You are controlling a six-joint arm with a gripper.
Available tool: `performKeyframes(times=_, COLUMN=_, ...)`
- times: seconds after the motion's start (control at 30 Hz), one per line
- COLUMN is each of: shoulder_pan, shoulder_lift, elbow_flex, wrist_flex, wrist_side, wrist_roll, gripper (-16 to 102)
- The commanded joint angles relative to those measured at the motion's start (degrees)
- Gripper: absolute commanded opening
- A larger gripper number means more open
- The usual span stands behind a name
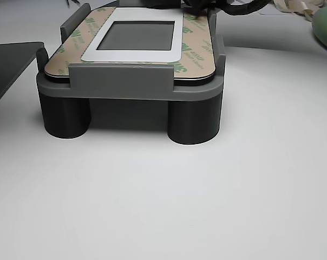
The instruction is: Peel off protective film from adhesive tape.
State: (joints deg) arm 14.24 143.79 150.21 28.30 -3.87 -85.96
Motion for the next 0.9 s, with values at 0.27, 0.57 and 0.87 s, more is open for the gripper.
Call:
performKeyframes(times=0.27, shoulder_pan=11.2, shoulder_lift=-27.8, elbow_flex=-25.6, wrist_flex=7.8, wrist_side=6.0, wrist_roll=-12.8, gripper=-10)
performKeyframes(times=0.57, shoulder_pan=17.1, shoulder_lift=-36.0, elbow_flex=-29.4, wrist_flex=5.1, wrist_side=9.1, wrist_roll=-13.7, gripper=-11)
performKeyframes(times=0.87, shoulder_pan=21.6, shoulder_lift=-42.5, elbow_flex=-35.2, wrist_flex=6.7, wrist_side=9.5, wrist_roll=-13.3, gripper=-11)
